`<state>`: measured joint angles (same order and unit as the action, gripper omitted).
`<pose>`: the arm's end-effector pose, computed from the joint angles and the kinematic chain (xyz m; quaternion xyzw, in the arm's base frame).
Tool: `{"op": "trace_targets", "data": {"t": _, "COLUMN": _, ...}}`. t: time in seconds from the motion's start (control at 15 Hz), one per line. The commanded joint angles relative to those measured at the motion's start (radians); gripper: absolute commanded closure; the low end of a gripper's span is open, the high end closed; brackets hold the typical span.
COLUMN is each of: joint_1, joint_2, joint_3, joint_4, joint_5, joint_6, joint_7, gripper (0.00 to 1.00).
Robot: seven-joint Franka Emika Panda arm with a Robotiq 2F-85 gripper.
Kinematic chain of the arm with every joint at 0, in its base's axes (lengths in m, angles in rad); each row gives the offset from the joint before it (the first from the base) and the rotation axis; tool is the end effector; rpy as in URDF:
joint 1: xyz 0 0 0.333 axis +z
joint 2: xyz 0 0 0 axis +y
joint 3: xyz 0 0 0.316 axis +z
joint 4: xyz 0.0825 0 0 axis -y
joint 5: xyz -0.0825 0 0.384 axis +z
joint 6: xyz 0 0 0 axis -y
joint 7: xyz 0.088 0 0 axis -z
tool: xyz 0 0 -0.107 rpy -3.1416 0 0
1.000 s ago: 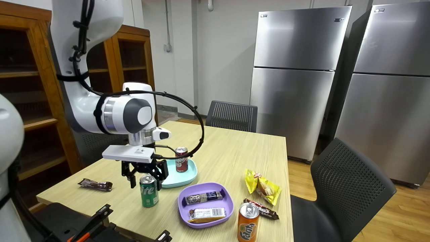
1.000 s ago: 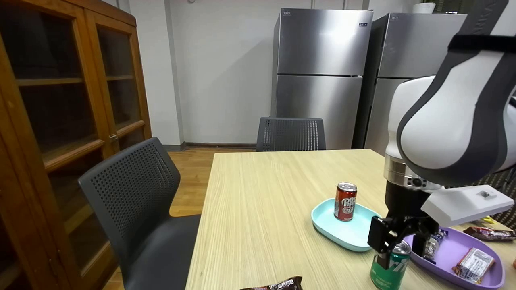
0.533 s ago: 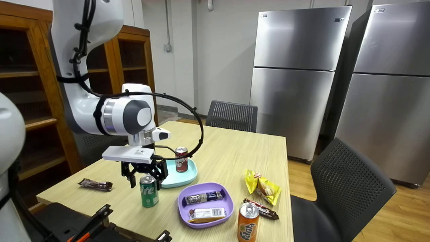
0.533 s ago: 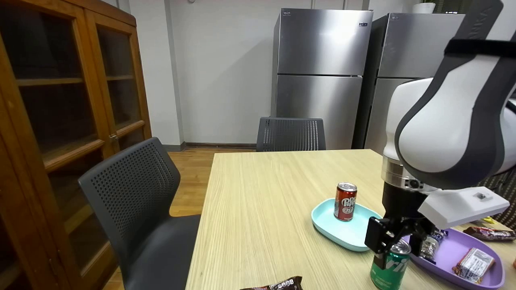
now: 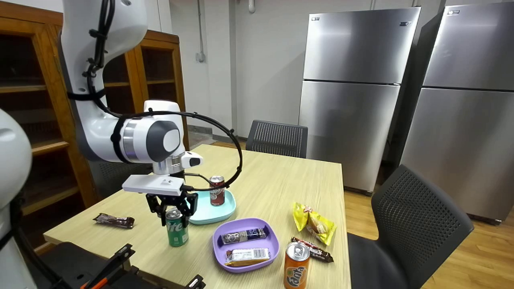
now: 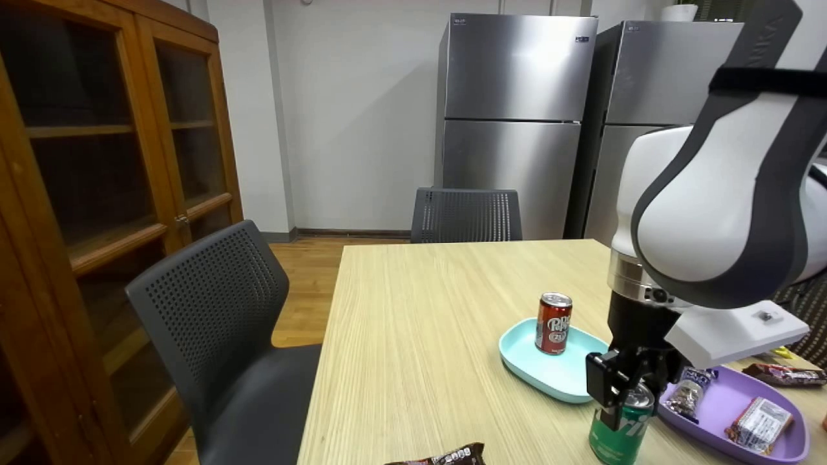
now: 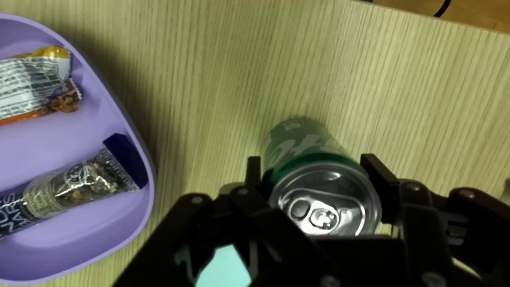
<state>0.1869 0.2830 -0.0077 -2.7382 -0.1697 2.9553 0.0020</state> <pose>0.3673 0.0777 0.1294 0.9845 0.1717 -0.0315 0.0169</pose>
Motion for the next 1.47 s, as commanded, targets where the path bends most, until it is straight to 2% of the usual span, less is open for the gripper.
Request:
{"op": "trace_targets", "data": {"t": 0.0, "joint_1": 0.0, "joint_2": 0.005, "joint_3": 0.009, "joint_4": -0.004, "joint_5": 0.0, "joint_6": 0.028, "joint_7": 0.011, "gripper": 0.62}}
{"op": "trace_targets", "data": {"t": 0.2, "joint_1": -0.015, "joint_2": -0.035, "joint_3": 0.055, "joint_4": -0.011, "joint_5": 0.022, "joint_6": 0.01, "joint_7": -0.014, "gripper": 0.62}}
{"op": "trace_targets", "data": {"t": 0.47, "joint_1": -0.082, "joint_2": -0.082, "joint_3": 0.189, "joint_4": -0.004, "joint_5": 0.107, "joint_6": -0.028, "joint_7": -0.088, "gripper": 0.62}}
{"op": "trace_targets", "data": {"t": 0.67, "joint_1": -0.096, "joint_2": -0.091, "joint_3": 0.244, "joint_4": 0.023, "joint_5": 0.152, "joint_6": -0.04, "joint_7": -0.123, "gripper": 0.62}}
{"op": "trace_targets", "data": {"t": 0.93, "joint_1": -0.102, "joint_2": -0.097, "joint_3": 0.256, "joint_4": 0.066, "joint_5": 0.185, "joint_6": -0.058, "joint_7": -0.134, "gripper": 0.62}}
{"op": "trace_targets", "data": {"t": 1.4, "joint_1": -0.133, "joint_2": -0.064, "joint_3": 0.236, "joint_4": 0.164, "joint_5": 0.248, "joint_6": -0.059, "joint_7": -0.115, "gripper": 0.62}}
